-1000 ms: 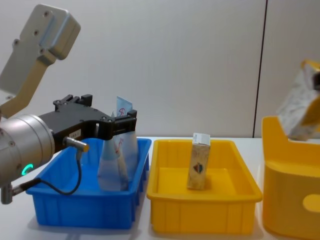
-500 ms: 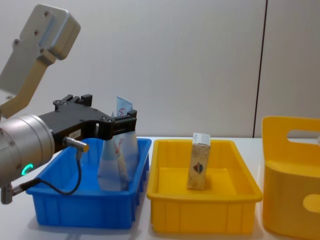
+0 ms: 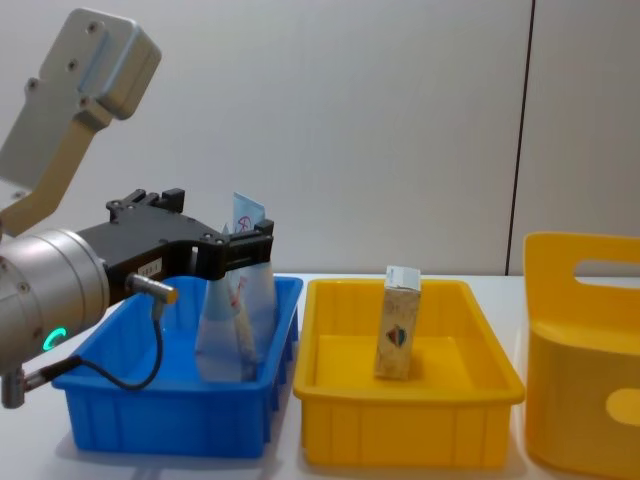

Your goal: Bimanual collaborative sorting of washing and personal care products

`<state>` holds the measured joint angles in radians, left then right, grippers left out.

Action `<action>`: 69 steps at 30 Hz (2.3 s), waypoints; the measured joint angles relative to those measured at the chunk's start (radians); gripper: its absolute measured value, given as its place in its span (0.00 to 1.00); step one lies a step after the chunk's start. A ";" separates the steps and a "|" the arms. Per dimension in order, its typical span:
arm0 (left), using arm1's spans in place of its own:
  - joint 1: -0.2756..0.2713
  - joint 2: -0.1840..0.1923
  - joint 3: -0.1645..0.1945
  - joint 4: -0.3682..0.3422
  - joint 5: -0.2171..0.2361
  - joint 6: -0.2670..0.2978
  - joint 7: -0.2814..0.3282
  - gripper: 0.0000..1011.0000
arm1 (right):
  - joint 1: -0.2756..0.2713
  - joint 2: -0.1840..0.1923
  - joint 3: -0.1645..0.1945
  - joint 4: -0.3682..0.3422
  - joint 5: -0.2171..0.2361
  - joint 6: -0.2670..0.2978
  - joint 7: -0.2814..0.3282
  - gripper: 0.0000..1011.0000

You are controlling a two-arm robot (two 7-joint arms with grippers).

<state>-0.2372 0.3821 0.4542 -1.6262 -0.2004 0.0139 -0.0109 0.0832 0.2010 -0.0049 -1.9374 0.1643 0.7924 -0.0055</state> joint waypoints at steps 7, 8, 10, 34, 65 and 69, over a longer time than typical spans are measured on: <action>0.000 0.000 0.000 0.000 0.000 0.000 0.000 0.99 | 0.002 0.004 0.009 0.013 0.007 -0.009 0.012 0.50; 0.000 0.000 0.000 0.000 0.000 0.000 0.000 0.99 | 0.003 0.004 0.011 0.015 0.008 -0.010 0.014 0.53; 0.000 0.000 0.000 0.000 0.000 0.000 0.000 0.99 | 0.003 0.005 0.012 0.017 0.009 -0.012 0.015 0.61; -0.022 -0.028 0.004 0.017 0.026 0.078 0.019 0.99 | 0.005 0.008 0.021 0.028 0.015 -0.019 0.026 0.99; -0.095 -0.144 -0.006 0.206 0.033 0.119 0.042 0.99 | 0.005 0.008 0.022 0.030 0.016 -0.020 0.028 0.99; -0.105 -0.153 -0.006 0.225 0.033 0.118 0.040 0.99 | 0.005 0.008 0.022 0.030 0.016 -0.020 0.027 0.99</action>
<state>-0.3420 0.2289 0.4484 -1.4015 -0.1675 0.1314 0.0287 0.0882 0.2092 0.0173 -1.9076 0.1801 0.7726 0.0220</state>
